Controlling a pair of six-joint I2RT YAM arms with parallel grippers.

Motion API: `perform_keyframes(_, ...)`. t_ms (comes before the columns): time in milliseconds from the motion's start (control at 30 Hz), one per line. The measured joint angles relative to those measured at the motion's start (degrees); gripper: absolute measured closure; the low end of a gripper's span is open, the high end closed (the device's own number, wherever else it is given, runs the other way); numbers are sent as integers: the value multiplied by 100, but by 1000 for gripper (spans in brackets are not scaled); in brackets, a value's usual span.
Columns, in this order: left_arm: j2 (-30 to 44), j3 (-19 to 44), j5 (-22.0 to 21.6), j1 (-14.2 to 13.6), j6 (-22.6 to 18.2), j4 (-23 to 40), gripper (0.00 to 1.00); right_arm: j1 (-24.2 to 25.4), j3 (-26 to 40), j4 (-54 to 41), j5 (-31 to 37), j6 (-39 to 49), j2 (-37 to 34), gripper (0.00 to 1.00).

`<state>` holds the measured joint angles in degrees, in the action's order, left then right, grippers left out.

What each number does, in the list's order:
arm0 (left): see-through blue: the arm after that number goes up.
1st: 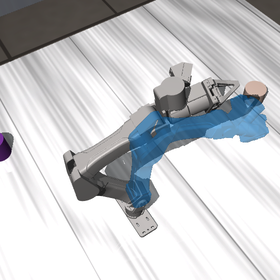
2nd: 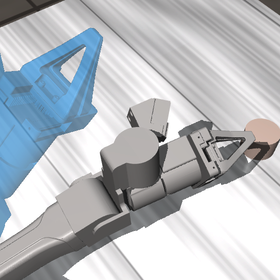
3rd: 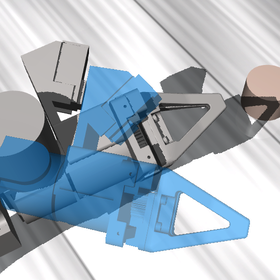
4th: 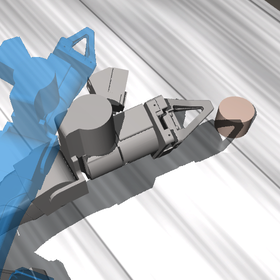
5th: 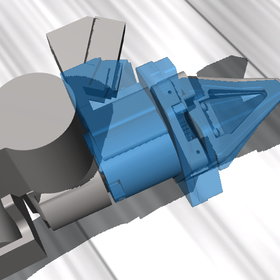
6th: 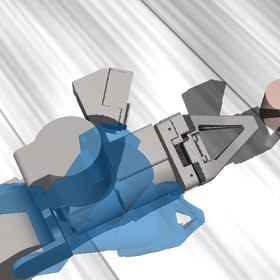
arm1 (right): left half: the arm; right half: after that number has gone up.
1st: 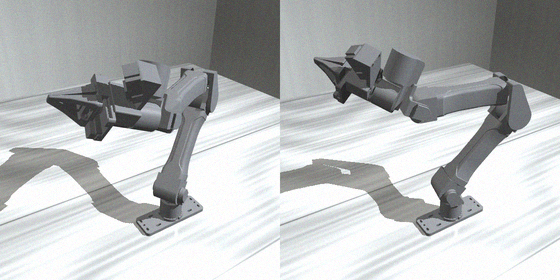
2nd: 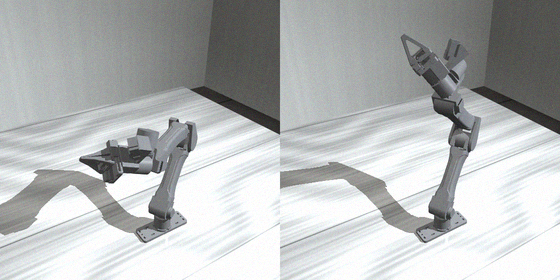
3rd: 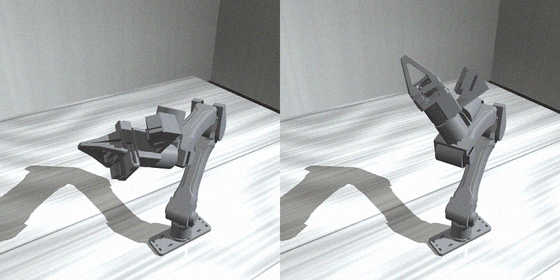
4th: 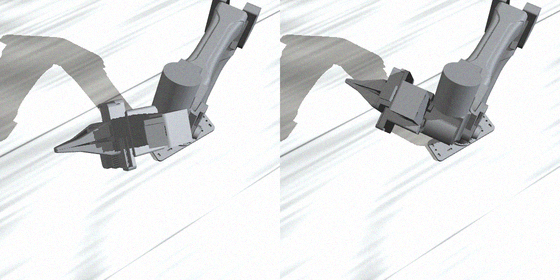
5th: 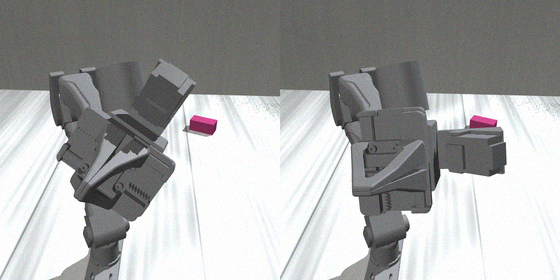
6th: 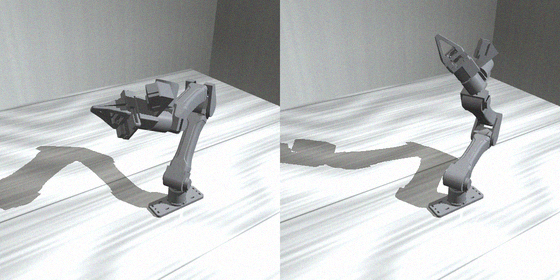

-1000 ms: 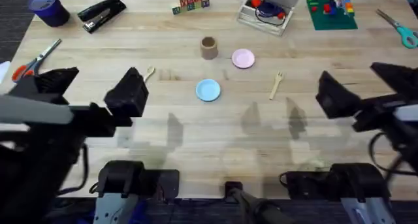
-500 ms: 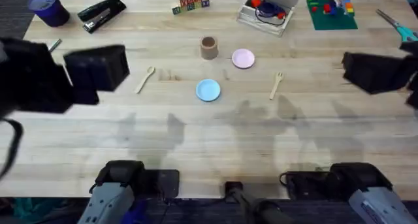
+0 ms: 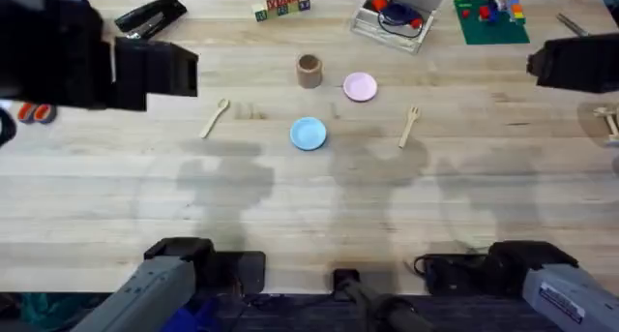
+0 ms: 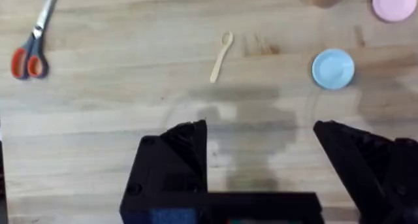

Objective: Pick up a utensil and set it on the pink plate, then put the other utensil in the container.

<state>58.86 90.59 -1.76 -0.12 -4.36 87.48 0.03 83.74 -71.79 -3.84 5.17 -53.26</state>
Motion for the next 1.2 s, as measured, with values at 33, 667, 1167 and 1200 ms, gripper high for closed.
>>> perform_keyframes(33,132,61,0,0,0,83,8,0,56,-55,0,0,-68,7)
perform_keyframes(667,1294,166,-43,0,0,193,8,0,130,-244,0,0,-188,5)
perform_keyframes(1167,2220,168,-63,0,-503,358,8,0,130,-330,0,0,-187,5)
perform_keyframes(1200,2256,166,-63,0,-707,330,8,0,130,-330,0,0,-187,5)
